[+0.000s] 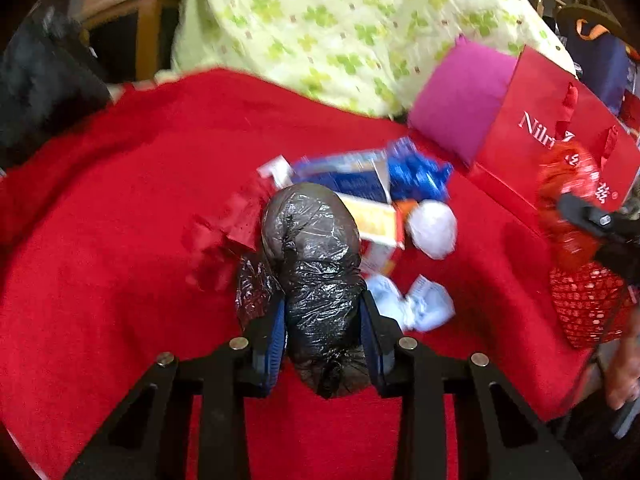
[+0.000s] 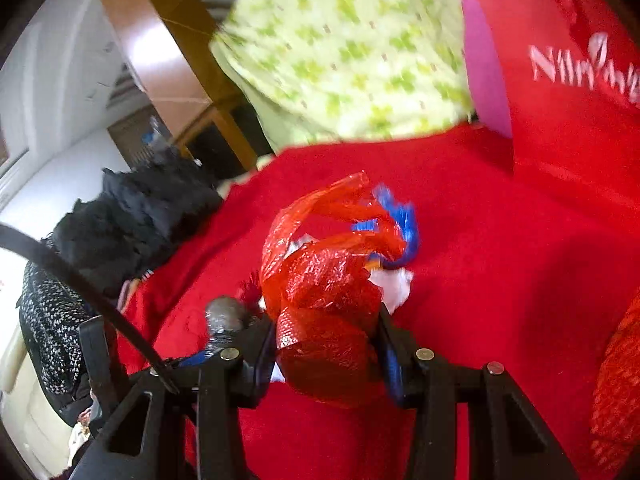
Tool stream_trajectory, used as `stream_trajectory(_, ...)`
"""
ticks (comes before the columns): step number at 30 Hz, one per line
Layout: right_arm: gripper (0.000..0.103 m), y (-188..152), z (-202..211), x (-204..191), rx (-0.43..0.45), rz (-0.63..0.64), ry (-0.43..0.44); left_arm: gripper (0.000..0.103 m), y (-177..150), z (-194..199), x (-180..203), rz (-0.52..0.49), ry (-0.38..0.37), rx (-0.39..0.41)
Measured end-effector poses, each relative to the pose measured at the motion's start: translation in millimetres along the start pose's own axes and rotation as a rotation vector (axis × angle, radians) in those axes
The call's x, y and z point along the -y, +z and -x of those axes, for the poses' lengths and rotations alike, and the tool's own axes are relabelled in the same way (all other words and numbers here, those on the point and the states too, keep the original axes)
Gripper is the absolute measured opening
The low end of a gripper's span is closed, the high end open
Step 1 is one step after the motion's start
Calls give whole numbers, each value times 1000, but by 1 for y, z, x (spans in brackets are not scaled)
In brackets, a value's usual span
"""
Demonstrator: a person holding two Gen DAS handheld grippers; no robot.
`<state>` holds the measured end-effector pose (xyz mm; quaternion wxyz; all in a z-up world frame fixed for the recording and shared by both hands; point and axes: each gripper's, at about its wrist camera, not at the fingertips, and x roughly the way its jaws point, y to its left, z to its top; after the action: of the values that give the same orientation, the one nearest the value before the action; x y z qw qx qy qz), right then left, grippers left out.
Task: Collect trash
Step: 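Carry both bags over the red mesh basket and open both grippers, then move both grippers back to the remaining trash on the blanket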
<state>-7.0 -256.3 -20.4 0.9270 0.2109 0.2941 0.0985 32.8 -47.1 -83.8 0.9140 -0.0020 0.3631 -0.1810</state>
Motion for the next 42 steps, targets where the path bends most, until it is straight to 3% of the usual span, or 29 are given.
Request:
stream_trajectory(3, 47, 4, 31, 0, 91, 33, -8, 37, 1, 18, 4, -22, 52, 44)
stream_trajectory(8, 47, 8, 84, 12, 222, 43, -15, 37, 15, 47, 49, -117, -31, 88)
stream_trajectory(12, 47, 6, 134, 30, 325, 26, -43, 37, 41, 65, 104, -172, -210, 105)
stream_trajectory(19, 49, -1, 202, 99, 438, -149, -115, 37, 74, 62, 219, -323, -425, 87)
stream_trajectory(26, 50, -20, 246, 166, 470, -358, -178, 39, 78, 55, 314, -415, -559, 18)
stream_trajectory(28, 54, -22, 251, 179, 470, -402, -183, 40, 75, 43, 329, -429, -562, -11)
stream_trajectory(30, 77, -23, 257, 185, 480, -436, -184, 49, 71, 30, 341, -439, -538, -30)
stream_trajectory(33, 78, -23, 264, 186, 508, -436, -195, 62, 64, 18, 348, -446, -500, -43)
stream_trajectory(39, 78, -19, 264, 172, 529, -379, -197, 65, 61, 30, 309, -382, -470, -1)
stream_trajectory(42, 78, -17, 260, 149, 553, -296, -182, 66, 56, 37, 270, -332, -405, 26)
